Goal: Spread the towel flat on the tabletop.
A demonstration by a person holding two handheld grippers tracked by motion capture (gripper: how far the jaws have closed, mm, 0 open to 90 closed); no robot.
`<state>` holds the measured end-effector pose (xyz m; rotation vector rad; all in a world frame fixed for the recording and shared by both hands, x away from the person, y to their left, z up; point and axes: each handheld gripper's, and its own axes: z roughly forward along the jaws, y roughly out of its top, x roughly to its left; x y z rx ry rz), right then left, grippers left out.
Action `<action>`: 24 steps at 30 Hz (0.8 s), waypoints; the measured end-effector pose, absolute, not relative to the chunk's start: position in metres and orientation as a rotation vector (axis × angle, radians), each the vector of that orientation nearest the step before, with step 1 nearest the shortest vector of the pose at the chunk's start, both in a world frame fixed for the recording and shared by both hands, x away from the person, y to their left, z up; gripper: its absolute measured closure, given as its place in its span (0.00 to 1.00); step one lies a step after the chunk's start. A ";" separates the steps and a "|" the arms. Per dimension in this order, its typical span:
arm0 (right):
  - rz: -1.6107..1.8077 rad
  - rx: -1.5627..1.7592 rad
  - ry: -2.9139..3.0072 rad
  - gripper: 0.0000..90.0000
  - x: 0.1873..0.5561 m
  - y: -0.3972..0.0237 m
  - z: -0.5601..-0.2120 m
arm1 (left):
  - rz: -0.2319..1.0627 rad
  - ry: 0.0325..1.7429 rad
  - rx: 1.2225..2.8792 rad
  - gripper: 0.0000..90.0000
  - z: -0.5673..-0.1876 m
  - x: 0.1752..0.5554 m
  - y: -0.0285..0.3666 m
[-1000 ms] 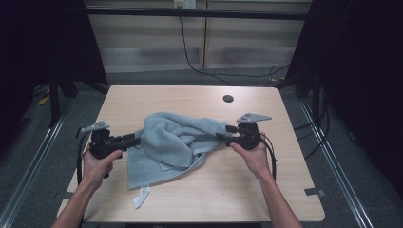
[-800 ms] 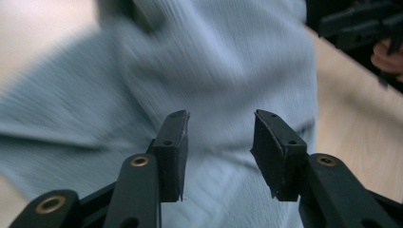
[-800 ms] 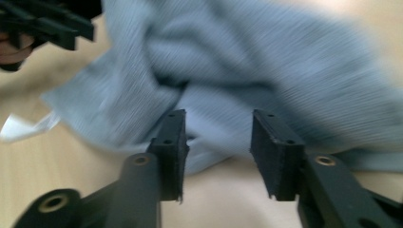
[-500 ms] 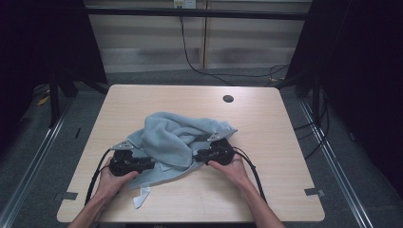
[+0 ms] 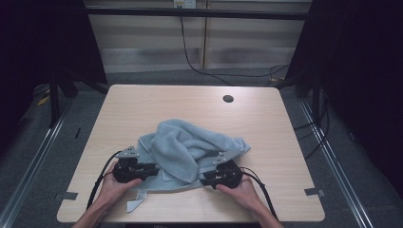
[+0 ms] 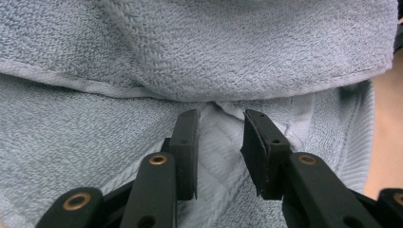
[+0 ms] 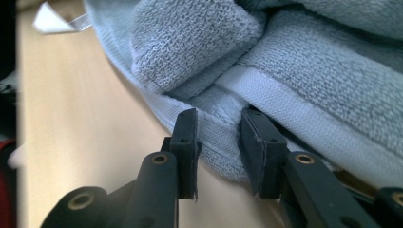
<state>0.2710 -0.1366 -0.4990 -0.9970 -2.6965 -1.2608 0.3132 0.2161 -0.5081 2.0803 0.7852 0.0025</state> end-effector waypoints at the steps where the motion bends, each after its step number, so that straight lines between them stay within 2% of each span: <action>1: -1.259 -0.989 -2.689 0.72 0.265 -0.138 -0.498 | 0.009 0.767 2.094 0.77 -0.506 0.308 0.215; 2: -1.271 -0.978 -2.685 0.70 0.260 -0.141 -0.496 | 0.001 0.732 2.094 0.80 -0.502 0.303 0.214; 4: -1.340 -0.999 -2.657 0.70 0.253 -0.151 -0.490 | -0.028 0.641 2.069 0.81 -0.492 0.289 0.207; 8: -1.435 -1.083 -2.643 0.68 0.257 -0.169 -0.480 | -0.061 0.565 2.104 0.82 -0.490 0.282 0.193; 9: -1.454 -1.117 -2.641 0.66 0.260 -0.174 -0.478 | -0.053 0.546 2.126 0.80 -0.491 0.281 0.187; 10: -1.475 -1.141 -2.662 0.63 0.266 -0.180 -0.475 | -0.035 0.536 2.164 0.72 -0.494 0.281 0.178; 13: -1.501 -1.161 -2.647 0.59 0.273 -0.184 -0.474 | -0.014 0.538 2.182 0.60 -0.497 0.284 0.174; 14: -1.490 -1.180 -2.653 0.54 0.278 -0.186 -0.476 | -0.001 0.550 2.195 0.58 -0.500 0.286 0.172; 17: -1.459 -1.211 -2.661 0.49 0.283 -0.190 -0.484 | -0.004 0.537 2.191 0.56 -0.503 0.287 0.171; 19: -1.440 -1.226 -2.672 0.47 0.284 -0.192 -0.487 | 0.006 0.531 2.198 0.60 -0.503 0.288 0.170; 20: -1.440 -1.235 -2.669 0.46 0.284 -0.194 -0.487 | 0.032 0.526 2.204 0.67 -0.503 0.287 0.170; 21: -1.440 -1.235 -2.669 0.46 0.284 -0.194 -0.487 | 0.064 0.524 2.205 0.67 -0.504 0.286 0.170; 22: -1.443 -1.253 -2.664 0.45 0.284 -0.198 -0.487 | 0.080 0.531 2.212 0.80 -0.503 0.286 0.170; 23: -1.443 -1.253 -2.664 0.45 0.284 -0.198 -0.487 | 0.085 0.536 2.208 0.80 -0.503 0.286 0.170; 24: -1.449 -1.262 -2.664 0.44 0.283 -0.200 -0.486 | 0.073 0.531 2.206 0.85 -0.503 0.287 0.171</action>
